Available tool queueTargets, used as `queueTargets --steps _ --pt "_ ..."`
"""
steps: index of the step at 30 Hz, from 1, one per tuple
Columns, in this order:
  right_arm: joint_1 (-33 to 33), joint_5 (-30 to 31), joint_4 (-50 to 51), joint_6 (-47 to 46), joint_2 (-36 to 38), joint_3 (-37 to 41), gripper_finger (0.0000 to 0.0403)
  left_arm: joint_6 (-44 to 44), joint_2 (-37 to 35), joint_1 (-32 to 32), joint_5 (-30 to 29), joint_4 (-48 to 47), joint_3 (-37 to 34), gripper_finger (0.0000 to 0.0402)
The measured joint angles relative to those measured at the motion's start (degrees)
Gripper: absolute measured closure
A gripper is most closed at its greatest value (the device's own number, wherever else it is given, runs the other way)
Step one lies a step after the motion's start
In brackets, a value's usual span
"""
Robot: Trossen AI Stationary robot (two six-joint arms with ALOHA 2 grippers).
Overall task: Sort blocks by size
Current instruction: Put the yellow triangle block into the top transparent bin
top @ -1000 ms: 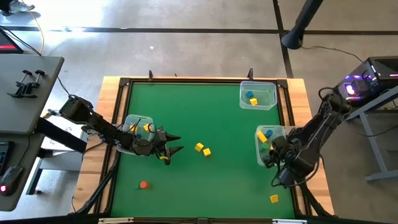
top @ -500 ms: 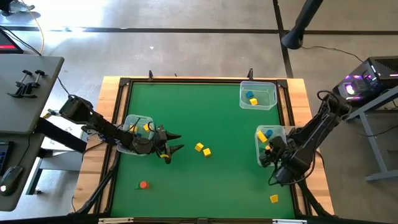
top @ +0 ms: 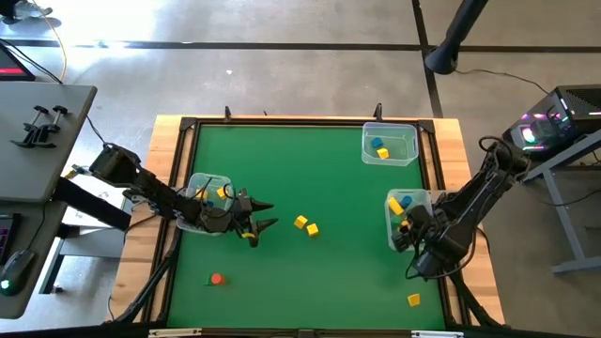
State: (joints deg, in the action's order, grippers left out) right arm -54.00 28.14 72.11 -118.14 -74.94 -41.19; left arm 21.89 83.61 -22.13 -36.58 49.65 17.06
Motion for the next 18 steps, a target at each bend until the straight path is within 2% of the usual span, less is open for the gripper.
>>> queueTargets --steps 5,11,18 --pt "0.0 0.7 2.3 -1.9 0.0 -0.3 0.0218 0.0 0.0 0.0 0.0 0.0 0.0 0.0174" --pt "0.0 4.8 7.9 -1.2 0.0 -5.8 0.0218 0.0 0.0 0.0 0.0 0.0 0.0 0.0174" --pt "0.0 15.0 4.4 12.7 0.0 -14.0 0.0218 0.0 0.0 0.0 0.0 0.0 0.0 0.0174"
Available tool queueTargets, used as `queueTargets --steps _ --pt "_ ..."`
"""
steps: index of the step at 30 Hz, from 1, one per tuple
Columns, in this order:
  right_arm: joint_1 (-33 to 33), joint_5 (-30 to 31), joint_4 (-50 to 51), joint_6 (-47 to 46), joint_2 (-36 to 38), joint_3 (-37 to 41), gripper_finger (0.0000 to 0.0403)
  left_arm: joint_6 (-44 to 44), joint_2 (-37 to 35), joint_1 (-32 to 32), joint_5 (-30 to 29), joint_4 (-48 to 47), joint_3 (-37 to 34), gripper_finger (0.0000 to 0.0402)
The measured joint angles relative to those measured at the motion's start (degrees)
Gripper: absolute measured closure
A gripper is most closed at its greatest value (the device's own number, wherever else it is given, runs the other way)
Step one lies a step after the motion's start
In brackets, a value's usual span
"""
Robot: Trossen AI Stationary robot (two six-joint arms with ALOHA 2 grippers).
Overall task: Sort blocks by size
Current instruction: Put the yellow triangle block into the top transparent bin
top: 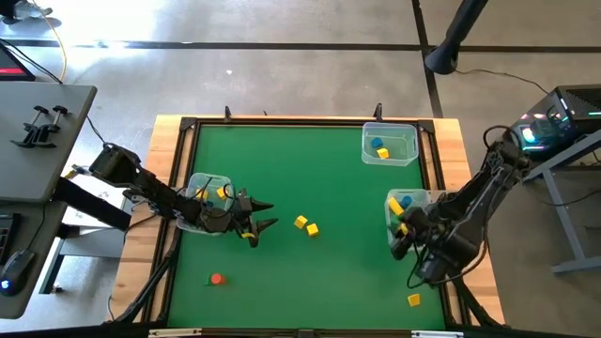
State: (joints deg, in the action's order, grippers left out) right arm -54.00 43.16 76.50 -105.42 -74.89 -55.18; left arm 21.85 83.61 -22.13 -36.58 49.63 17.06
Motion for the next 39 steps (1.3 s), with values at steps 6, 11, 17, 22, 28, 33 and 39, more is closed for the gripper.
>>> queueTargets --steps 6,11,17,22,28,33,39 --pt "0.0 -2.6 -15.1 18.6 0.0 -4.7 0.0218 -0.1 0.0 0.0 0.0 0.0 0.0 0.0174" --pt "0.0 -15.1 -30.4 24.0 -0.1 -5.0 0.0218 -1.0 0.0 0.0 0.0 0.0 0.0 0.0174" --pt "-0.1 -27.4 -35.2 23.3 -4.1 -4.7 0.0218 -1.7 0.0 0.0 0.0 0.0 0.0 0.0174" --pt "0.8 -29.3 -41.0 24.2 -8.6 -4.7 0.0217 -2.4 0.0 0.0 0.0 -0.3 0.0 0.0174" --pt "4.9 -31.1 -42.8 23.9 -12.3 -4.7 0.0217 -4.4 0.0 0.0 0.0 -0.1 0.0 0.0174" --pt "8.8 -42.5 -42.5 17.6 -13.8 -4.7 0.0205 -5.1 0.0 0.0 0.0 -0.1 0.0 0.0174" --pt "9.9 -57.6 -36.9 10.6 -14.3 -4.7 0.0151 -5.6 0.0 0.0 0.0 -0.3 0.0 0.0174"
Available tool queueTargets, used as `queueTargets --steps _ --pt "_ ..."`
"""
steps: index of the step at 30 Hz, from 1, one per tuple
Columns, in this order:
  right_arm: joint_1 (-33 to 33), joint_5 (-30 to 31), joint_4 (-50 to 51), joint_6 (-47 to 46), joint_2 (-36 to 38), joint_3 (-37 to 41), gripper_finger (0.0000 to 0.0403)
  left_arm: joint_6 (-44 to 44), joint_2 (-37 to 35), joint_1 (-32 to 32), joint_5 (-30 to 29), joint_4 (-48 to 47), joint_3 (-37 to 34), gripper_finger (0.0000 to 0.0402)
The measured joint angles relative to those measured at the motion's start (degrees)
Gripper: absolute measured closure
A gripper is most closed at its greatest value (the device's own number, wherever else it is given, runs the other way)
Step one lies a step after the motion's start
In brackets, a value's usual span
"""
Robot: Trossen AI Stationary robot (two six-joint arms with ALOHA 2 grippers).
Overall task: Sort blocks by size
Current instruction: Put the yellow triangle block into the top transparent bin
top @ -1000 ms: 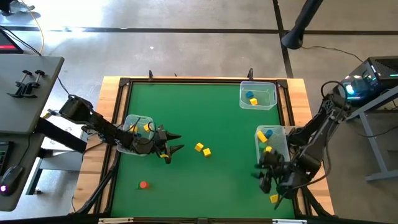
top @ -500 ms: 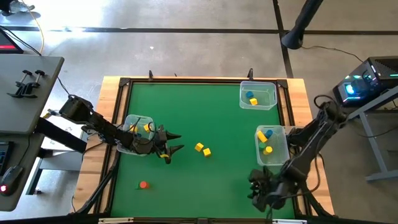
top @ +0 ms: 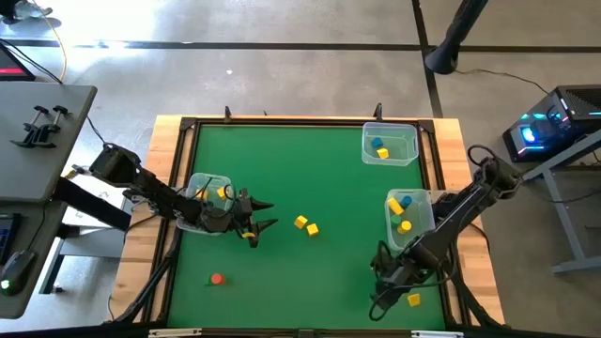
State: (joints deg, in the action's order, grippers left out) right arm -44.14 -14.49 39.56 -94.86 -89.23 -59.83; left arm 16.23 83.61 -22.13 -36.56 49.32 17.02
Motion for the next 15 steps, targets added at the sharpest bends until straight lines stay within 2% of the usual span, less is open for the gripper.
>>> queueTargets --steps 6,11,15 --pt "-2.1 -5.7 7.0 -8.3 0.0 0.0 0.0114 0.0 0.0 0.0 0.0 -0.2 0.0 0.0174" --pt "-3.8 -6.9 8.0 -14.4 -0.4 0.0 0.0112 0.0 0.0 0.0 0.0 -0.2 0.0 0.0174" --pt "-4.5 -10.2 7.8 -16.1 -2.9 0.0 0.0112 0.0 0.0 0.0 0.0 -0.3 0.0 0.0174"
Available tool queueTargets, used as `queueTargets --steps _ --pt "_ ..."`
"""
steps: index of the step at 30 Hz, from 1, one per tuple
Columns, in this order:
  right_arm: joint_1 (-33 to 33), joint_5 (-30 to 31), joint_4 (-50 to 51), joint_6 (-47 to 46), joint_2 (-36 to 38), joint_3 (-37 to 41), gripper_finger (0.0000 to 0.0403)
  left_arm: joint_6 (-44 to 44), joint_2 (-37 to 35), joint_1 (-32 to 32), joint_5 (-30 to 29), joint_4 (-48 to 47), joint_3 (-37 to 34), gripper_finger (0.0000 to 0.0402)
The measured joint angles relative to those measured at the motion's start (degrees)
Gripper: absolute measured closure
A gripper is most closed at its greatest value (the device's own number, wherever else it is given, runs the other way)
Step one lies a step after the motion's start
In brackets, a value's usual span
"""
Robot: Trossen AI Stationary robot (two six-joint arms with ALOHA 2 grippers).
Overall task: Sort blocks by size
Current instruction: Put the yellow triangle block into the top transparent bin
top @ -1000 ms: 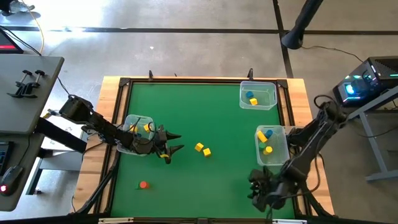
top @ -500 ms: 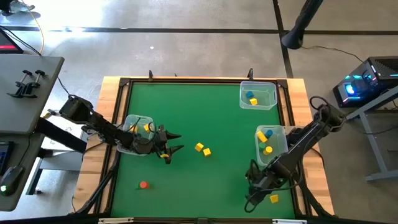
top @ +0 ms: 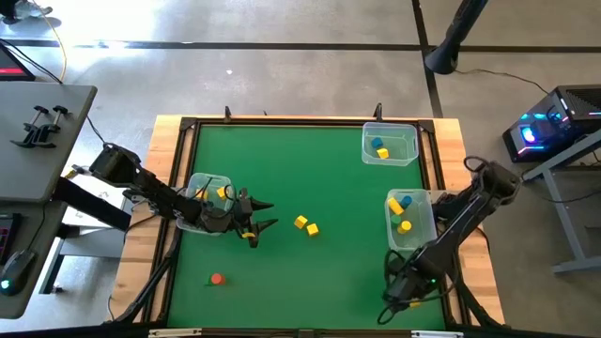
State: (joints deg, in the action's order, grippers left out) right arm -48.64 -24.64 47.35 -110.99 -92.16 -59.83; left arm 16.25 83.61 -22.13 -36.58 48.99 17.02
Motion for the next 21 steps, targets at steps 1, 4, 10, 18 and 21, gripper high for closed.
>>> queueTargets --steps 1,4,10,18,21 --pt "-0.1 -0.8 0.0 0.2 -0.9 0.0 0.0112 0.0 0.0 0.0 0.0 -0.1 0.0 0.0174" --pt "-0.2 -3.0 -0.3 0.5 -3.8 0.0 0.0112 0.0 0.0 0.0 0.0 -0.1 0.0 0.0174" --pt "-0.4 -5.5 -0.6 4.4 -7.0 0.0 0.0112 0.0 0.0 0.0 0.2 -0.3 0.0 0.0174" --pt "-1.8 -5.5 -3.5 2.9 -7.2 3.1 0.0112 0.0 0.0 0.0 0.6 -0.4 0.0 0.0174" --pt "-2.0 -5.6 -11.0 1.5 -7.2 6.3 0.0113 0.1 0.0 0.0 0.6 -1.1 0.0 0.0174"
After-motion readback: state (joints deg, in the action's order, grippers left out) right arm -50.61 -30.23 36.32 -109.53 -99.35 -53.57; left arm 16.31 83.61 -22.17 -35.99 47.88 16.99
